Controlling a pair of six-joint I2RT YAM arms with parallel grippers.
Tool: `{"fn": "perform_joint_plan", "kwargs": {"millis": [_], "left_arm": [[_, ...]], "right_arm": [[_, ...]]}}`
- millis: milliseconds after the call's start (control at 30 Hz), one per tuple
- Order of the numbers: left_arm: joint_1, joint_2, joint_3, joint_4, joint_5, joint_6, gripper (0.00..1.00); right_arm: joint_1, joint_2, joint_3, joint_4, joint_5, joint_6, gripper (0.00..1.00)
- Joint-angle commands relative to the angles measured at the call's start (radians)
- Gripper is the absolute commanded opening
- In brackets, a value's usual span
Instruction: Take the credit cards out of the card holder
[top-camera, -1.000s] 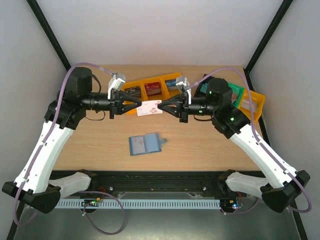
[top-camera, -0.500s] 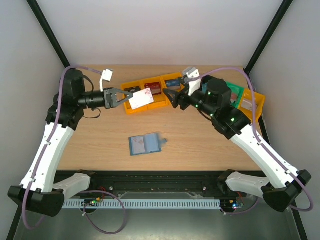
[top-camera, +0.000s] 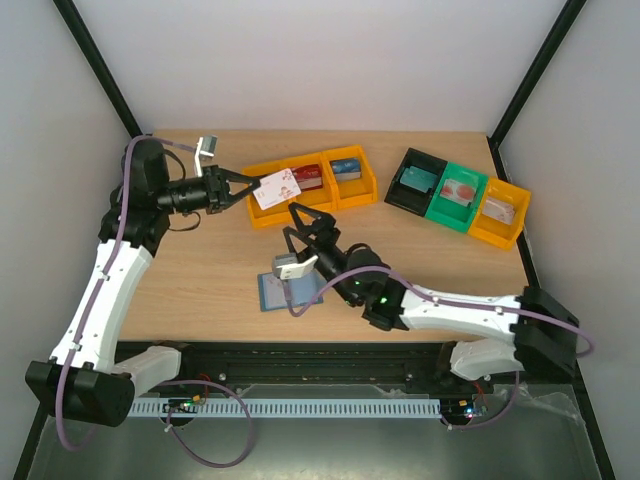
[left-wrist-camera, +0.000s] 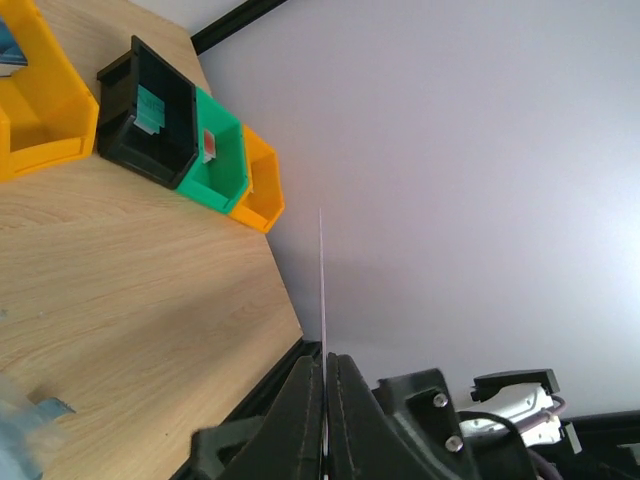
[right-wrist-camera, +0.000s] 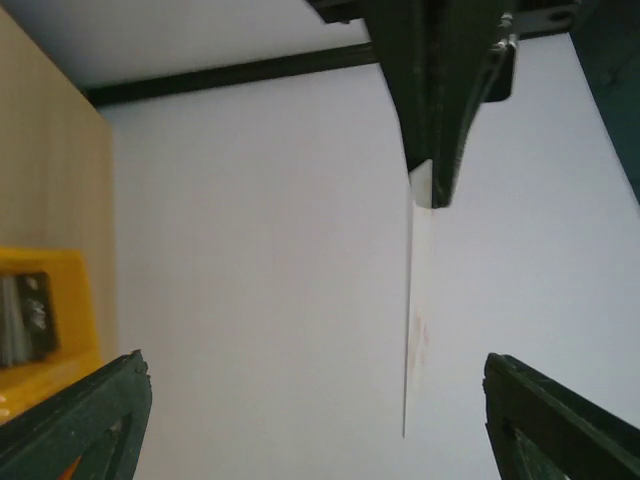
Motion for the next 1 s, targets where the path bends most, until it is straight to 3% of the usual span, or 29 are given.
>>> {"fn": "perform_joint_plan", "kwargs": {"millis": [0, 267, 400, 567, 800, 967], "left_arm": [[0.004, 0.008, -0.007, 0.012, 0.022, -0.053, 0.02], [0.0, 0.02, -0.01, 0.004, 0.021, -0.045, 0.02], [-0.002, 0.01, -0.032, 0.011, 0.025, -0.052, 0.02], [-0.014, 0.006, -0.056, 0.013, 0.026, -0.051, 0.02], [-0.022, 0.003, -0.063, 0.013, 0.032, -0.051, 0.02], [-0.022, 0.003, -0.062, -0.013, 0.015, -0.012, 0.02]], "right_arm": [[0.009, 0.07, 0.033, 0.363, 0.062, -0.353, 0.84], [0.015, 0.161, 0.06, 0.413, 0.086, -0.41, 0.59], [0.015, 0.204, 0.094, 0.455, 0.118, -0.413, 0.37], [0.014, 0.218, 0.124, 0.395, 0.153, -0.392, 0.4], [0.014, 0.228, 0.144, 0.386, 0.167, -0.382, 0.04], [0.01, 0.192, 0.158, 0.303, 0.216, -0.313, 0.02]]}}
